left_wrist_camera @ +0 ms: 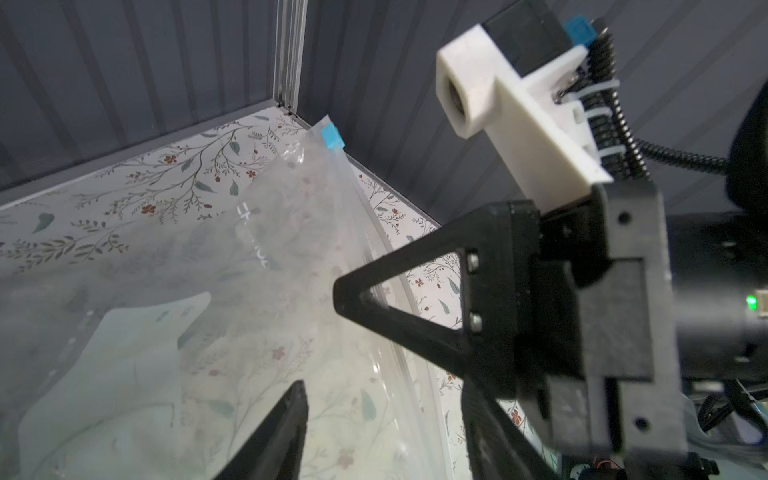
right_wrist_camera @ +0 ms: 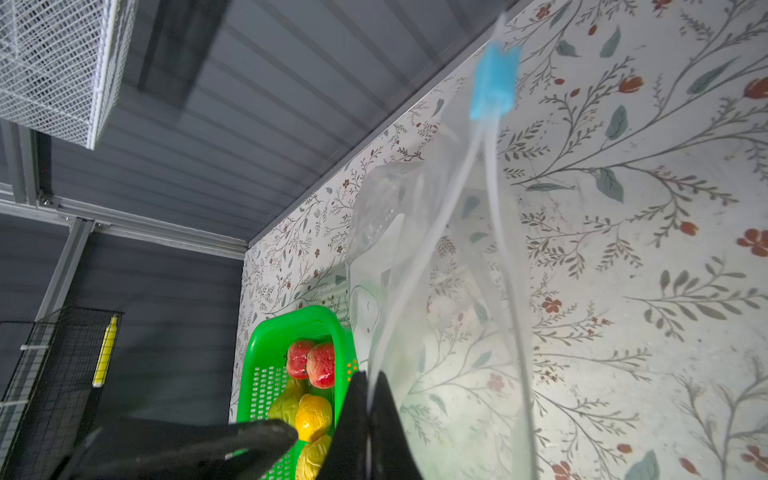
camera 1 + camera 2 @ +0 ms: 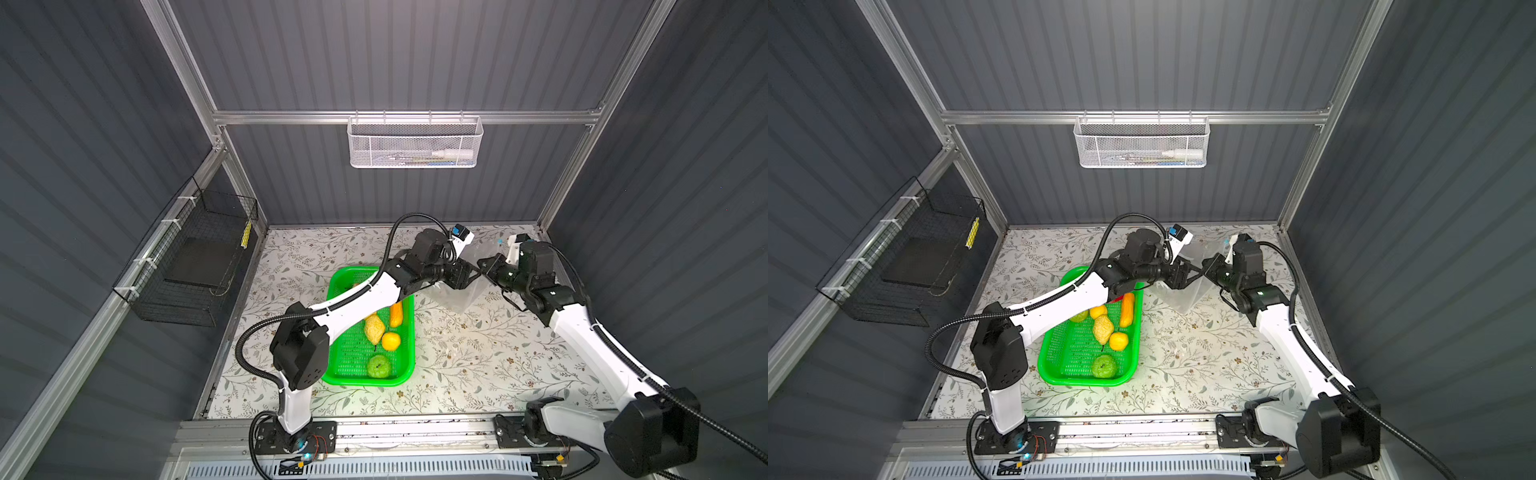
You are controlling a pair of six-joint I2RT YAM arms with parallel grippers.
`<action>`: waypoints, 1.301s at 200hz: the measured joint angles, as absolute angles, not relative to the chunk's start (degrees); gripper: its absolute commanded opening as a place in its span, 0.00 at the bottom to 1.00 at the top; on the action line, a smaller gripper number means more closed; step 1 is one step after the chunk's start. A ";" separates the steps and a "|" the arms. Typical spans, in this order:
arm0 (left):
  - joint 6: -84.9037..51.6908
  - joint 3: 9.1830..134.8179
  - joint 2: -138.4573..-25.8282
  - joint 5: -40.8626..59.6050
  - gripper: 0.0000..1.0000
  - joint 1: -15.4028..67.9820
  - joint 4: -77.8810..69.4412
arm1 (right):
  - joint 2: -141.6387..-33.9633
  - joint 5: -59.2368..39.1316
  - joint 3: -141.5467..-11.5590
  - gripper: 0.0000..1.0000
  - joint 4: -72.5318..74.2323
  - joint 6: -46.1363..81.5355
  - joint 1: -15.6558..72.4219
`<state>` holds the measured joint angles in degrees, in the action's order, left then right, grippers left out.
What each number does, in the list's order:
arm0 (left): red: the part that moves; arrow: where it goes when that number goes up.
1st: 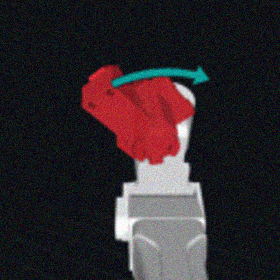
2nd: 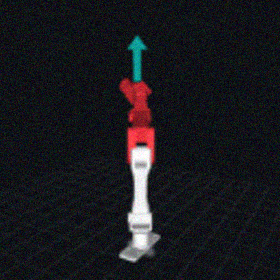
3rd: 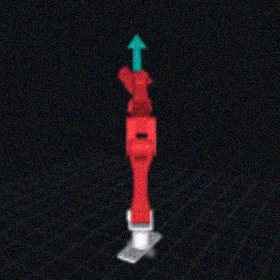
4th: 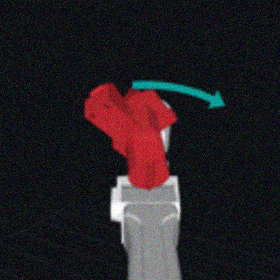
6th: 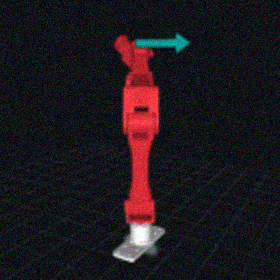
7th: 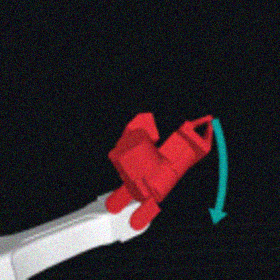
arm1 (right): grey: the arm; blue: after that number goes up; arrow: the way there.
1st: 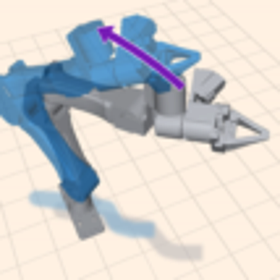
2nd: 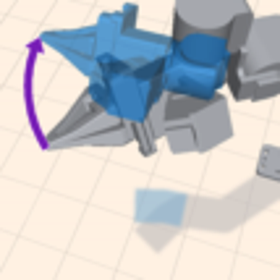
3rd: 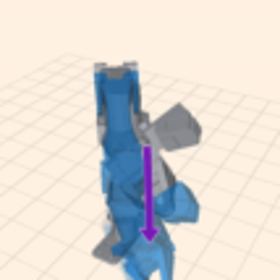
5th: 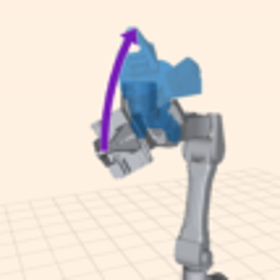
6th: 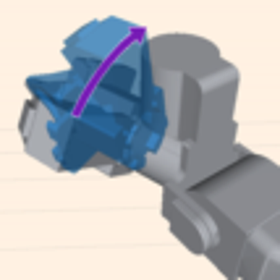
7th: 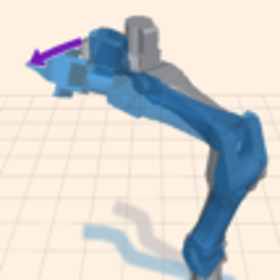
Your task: Place the food in the zip-top bag and seal the zipper
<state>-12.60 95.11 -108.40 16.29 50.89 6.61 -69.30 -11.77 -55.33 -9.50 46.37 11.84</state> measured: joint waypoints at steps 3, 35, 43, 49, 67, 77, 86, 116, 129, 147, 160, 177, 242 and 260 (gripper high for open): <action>-12.38 95.04 -108.40 15.99 0.59 51.00 6.76 | -69.41 -11.64 -55.42 0.00 -9.52 46.48 11.84; -11.35 94.00 -108.47 14.17 0.61 52.12 7.94 | -69.82 -10.24 -55.53 0.00 -9.52 47.46 11.84; -11.16 94.00 -108.71 13.91 0.61 52.16 7.84 | -69.82 -10.04 -55.53 0.00 -9.52 47.66 11.88; -11.14 94.00 -108.95 13.76 0.61 52.23 7.70 | -69.82 -9.91 -55.53 0.00 -9.52 47.81 11.99; -10.68 94.45 -110.37 12.84 0.59 52.66 7.79 | -69.82 -9.56 -55.57 0.00 -9.52 48.51 12.53; -10.22 95.09 -111.63 12.05 0.56 52.97 7.88 | -69.82 -9.28 -55.61 0.00 -9.52 48.93 12.95; -9.61 95.96 -113.10 11.18 0.53 53.34 8.12 | -69.82 -8.99 -55.64 0.00 -9.50 49.17 13.32; -6.74 98.50 -116.51 7.57 0.31 54.46 9.50 | -69.82 -8.36 -55.64 0.00 -9.56 49.93 14.00; -6.13 98.65 -116.75 5.87 0.24 55.11 9.87 | -69.82 -8.08 -55.64 0.00 -9.76 50.04 14.04; -5.72 98.83 -116.75 3.51 0.14 55.46 10.13 | -69.82 -7.73 -55.64 0.00 -9.91 50.11 14.04; -5.80 98.96 -116.75 2.42 0.04 55.64 10.26 | -69.82 -7.66 -55.79 0.12 -10.24 50.04 14.04; -5.93 99.15 -116.75 1.34 0.00 55.64 10.35 | -70.06 -7.75 -56.86 0.36 -11.16 48.86 14.04; -8.73 100.25 -116.75 -3.05 0.00 55.40 10.85 | -64.66 -12.51 -59.16 0.60 -16.49 42.13 6.09; -9.32 100.25 -116.75 -3.05 0.00 55.40 10.94 | -61.25 -13.78 -59.16 0.61 -18.44 39.75 1.50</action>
<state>-9.32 100.25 -116.75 -3.05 55.40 10.94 -61.25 -13.78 -59.16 -18.44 39.75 1.50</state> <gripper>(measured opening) 0.042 0.607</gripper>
